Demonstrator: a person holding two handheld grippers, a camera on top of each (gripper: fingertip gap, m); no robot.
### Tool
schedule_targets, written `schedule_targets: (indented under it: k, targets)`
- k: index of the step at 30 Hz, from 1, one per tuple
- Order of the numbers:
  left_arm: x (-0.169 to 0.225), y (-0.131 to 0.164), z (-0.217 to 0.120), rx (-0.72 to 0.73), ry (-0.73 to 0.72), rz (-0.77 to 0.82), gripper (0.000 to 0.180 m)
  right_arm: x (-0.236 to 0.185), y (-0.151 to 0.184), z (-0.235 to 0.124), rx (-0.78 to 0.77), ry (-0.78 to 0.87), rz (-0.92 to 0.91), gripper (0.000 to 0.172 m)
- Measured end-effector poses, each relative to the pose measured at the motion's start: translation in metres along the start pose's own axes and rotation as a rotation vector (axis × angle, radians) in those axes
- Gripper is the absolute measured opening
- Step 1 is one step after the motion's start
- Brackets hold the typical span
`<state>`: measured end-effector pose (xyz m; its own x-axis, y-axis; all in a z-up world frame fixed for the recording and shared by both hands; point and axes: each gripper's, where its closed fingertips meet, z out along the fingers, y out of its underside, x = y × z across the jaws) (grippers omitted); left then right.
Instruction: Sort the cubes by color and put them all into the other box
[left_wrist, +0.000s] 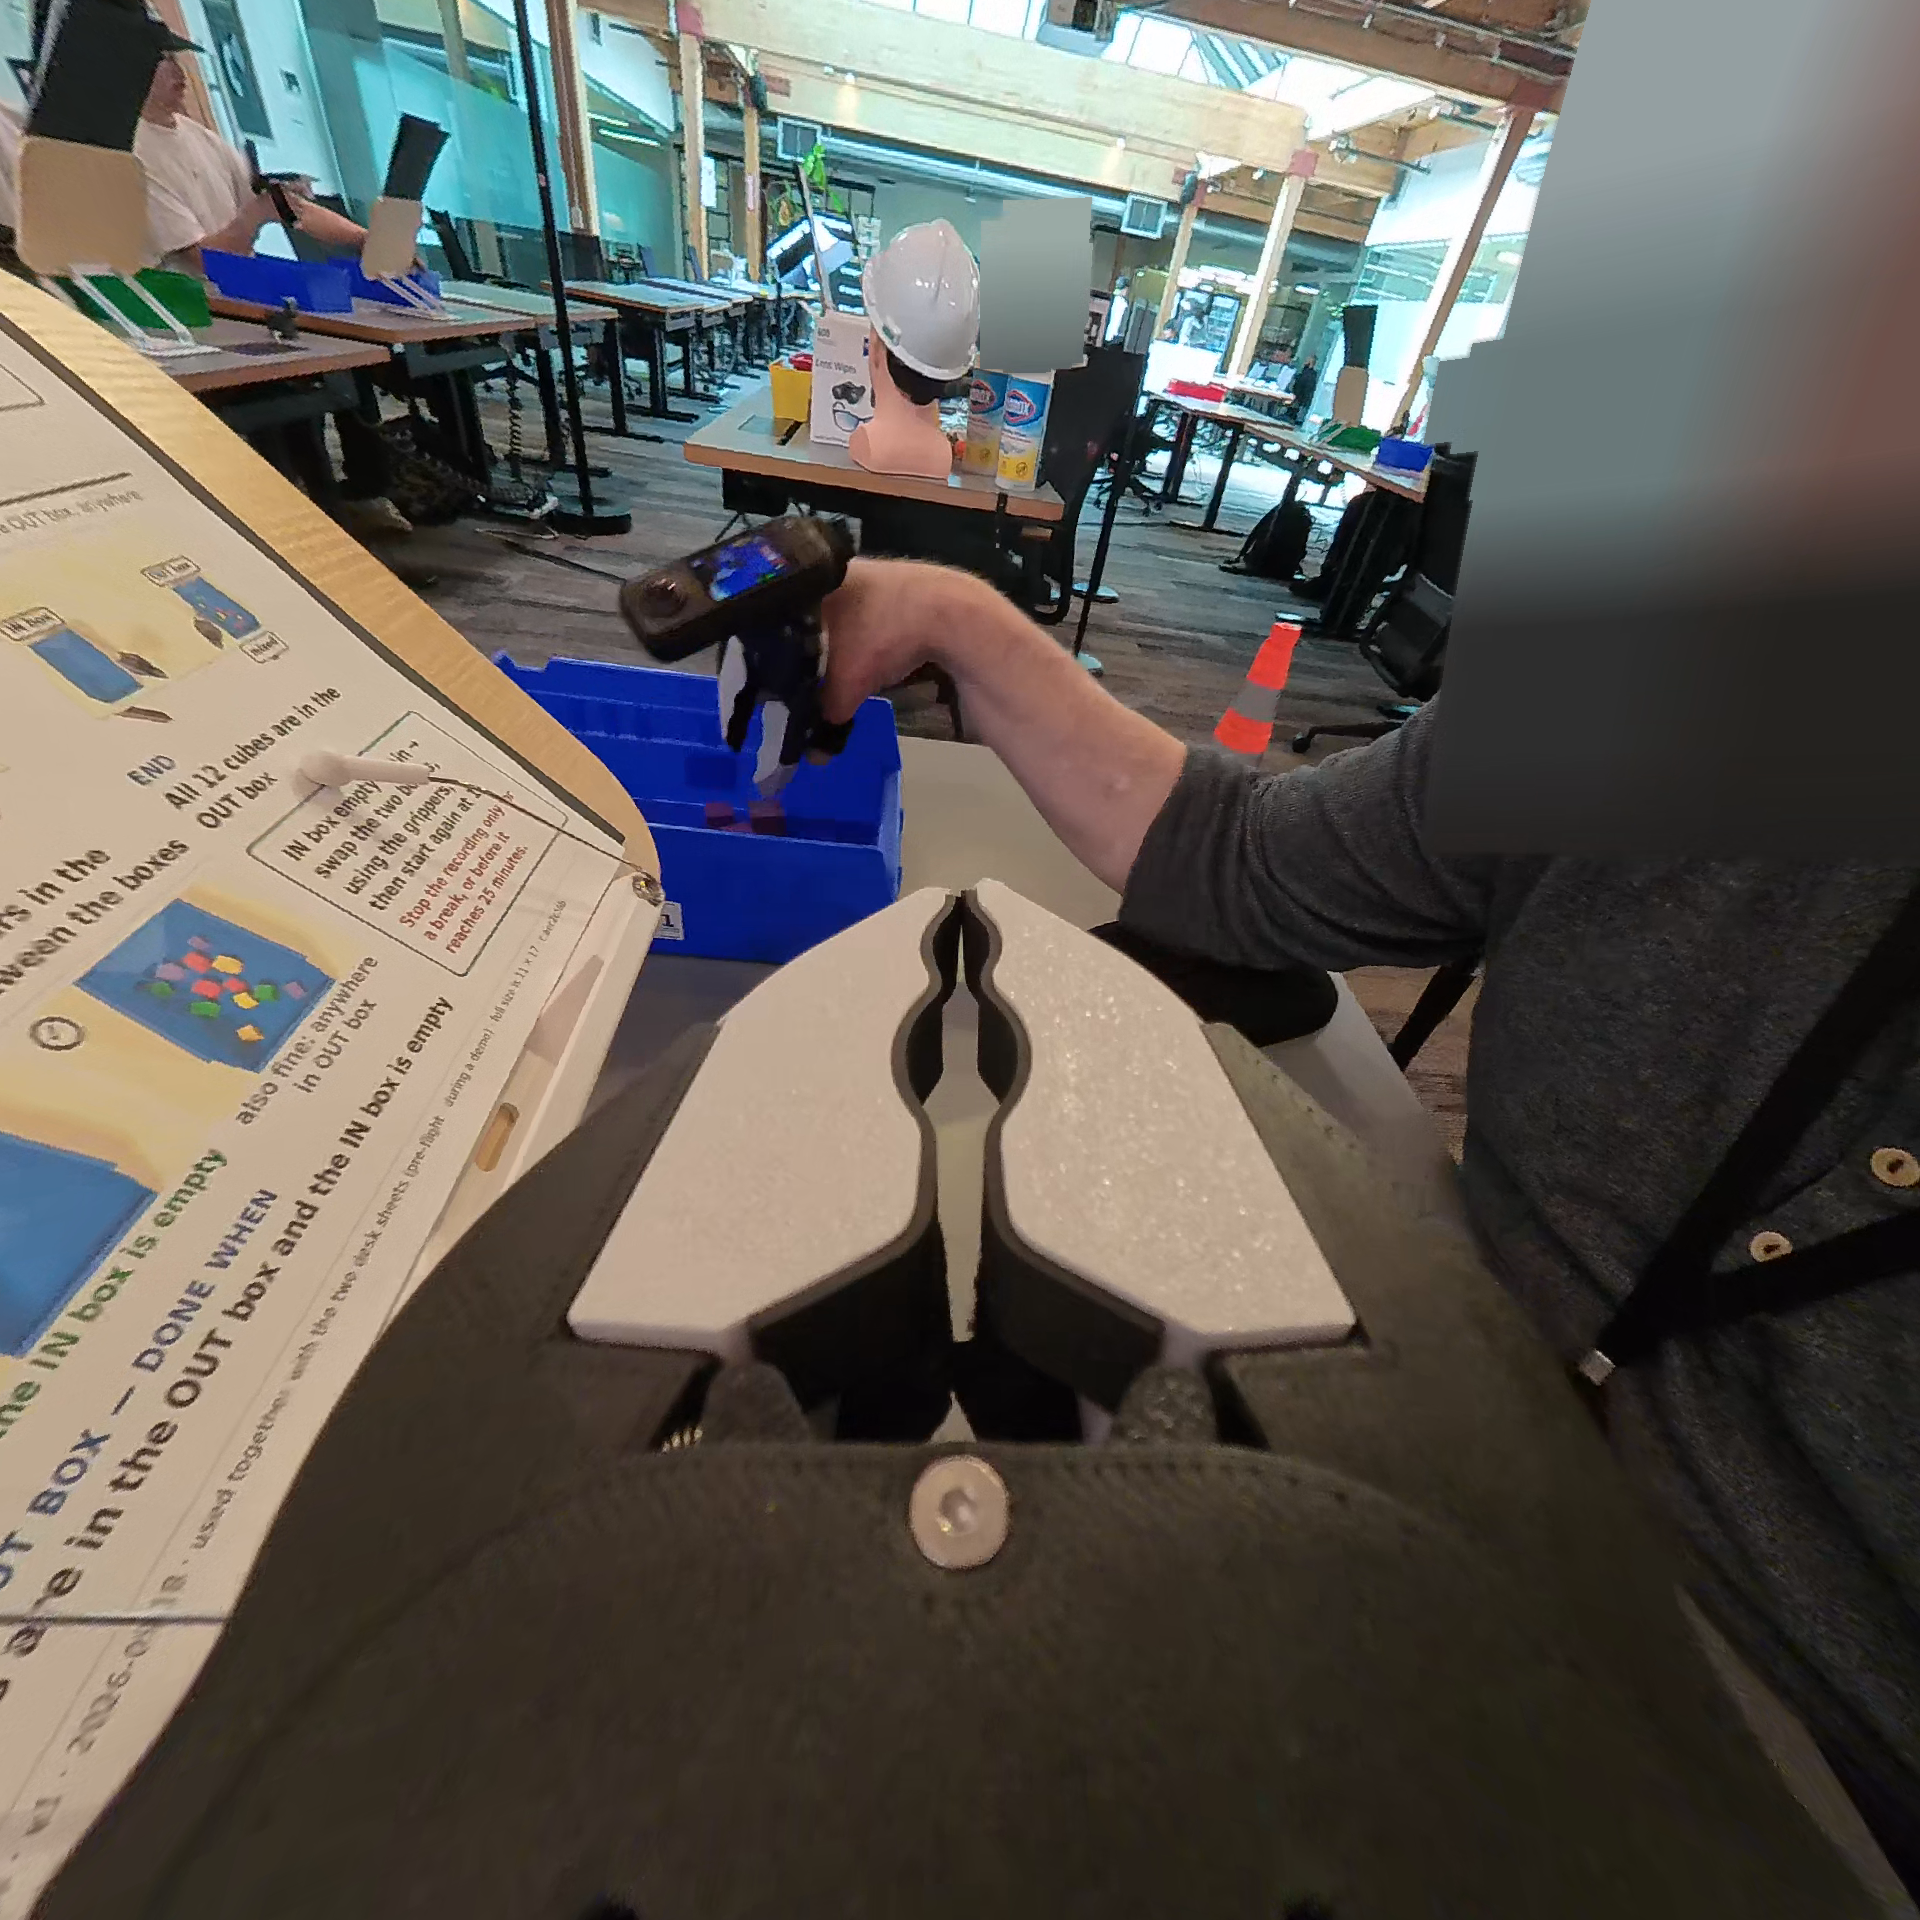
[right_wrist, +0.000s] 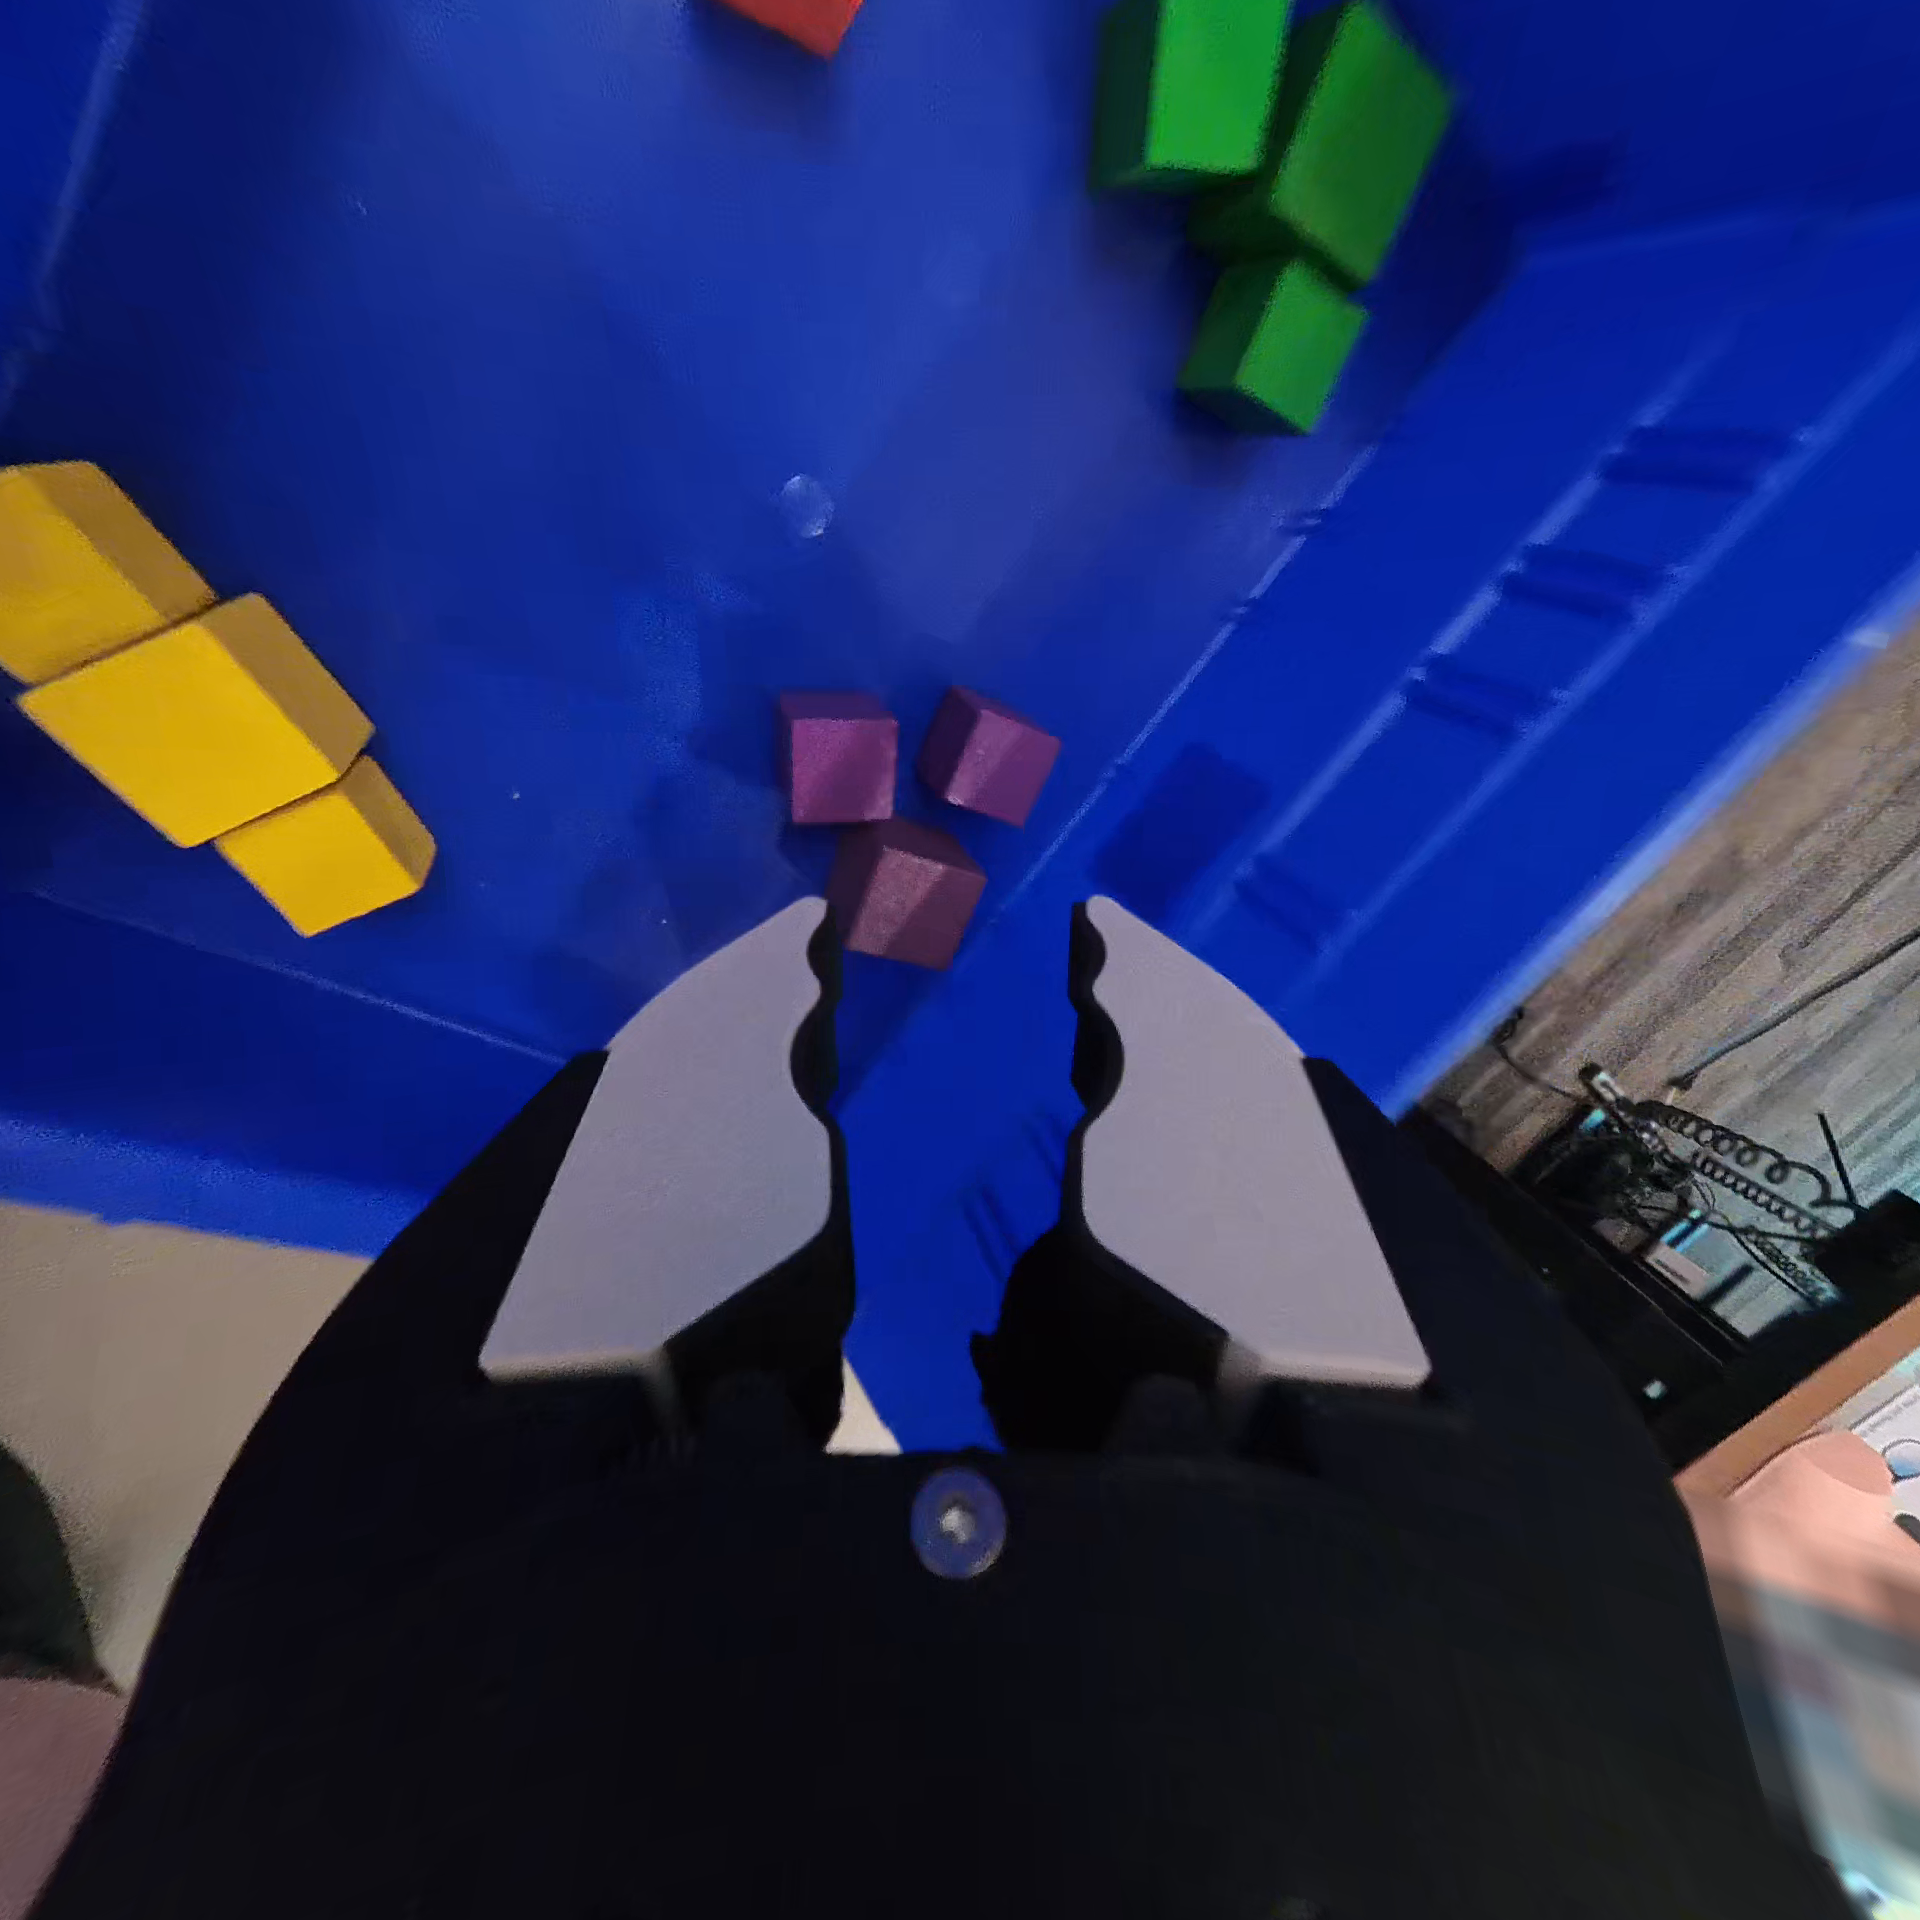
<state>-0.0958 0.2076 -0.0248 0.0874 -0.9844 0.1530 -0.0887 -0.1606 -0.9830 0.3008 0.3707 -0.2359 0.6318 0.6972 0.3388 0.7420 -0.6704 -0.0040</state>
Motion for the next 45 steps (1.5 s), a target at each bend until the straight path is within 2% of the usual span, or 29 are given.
schedule_targets:
  k: [4,9,15,21,26,33,39,45]
  targets:
    - [-0.005,-0.006,-0.011,-0.016,-0.083,0.06,0.001,0.022,-0.011,-0.051,0.165,0.148,0.059,0.036]
    - [-0.008,-0.017,-0.029,-0.016,-0.177,0.127,0.002,0.025,-0.052,-0.121,0.482,0.3,0.071,0.029]
    - [-0.022,-0.023,-0.055,-0.035,-0.321,0.178,0.002,0.005,-0.076,-0.149,0.589,0.358,0.007,0.028]
    - [-0.038,-0.026,-0.091,-0.022,-0.471,0.184,0.003,-0.002,-0.077,-0.161,0.666,0.354,0.013,0.023]
    - [-0.058,-0.03,-0.141,-0.001,-0.707,0.201,0.003,0.005,-0.067,-0.172,0.725,0.38,0.058,0.025]
    - [-0.057,-0.028,-0.189,0.001,-0.88,0.206,0.004,0.015,-0.045,-0.175,0.775,0.373,0.141,0.026]
    - [-0.066,-0.012,-0.233,-0.062,-1.06,0.185,0.007,0.034,-0.015,-0.155,0.771,0.322,0.269,0.031]
    - [-0.085,0.023,-0.292,-0.191,-1.262,0.124,0.026,0.056,0.016,-0.109,0.645,0.268,0.386,0.053]
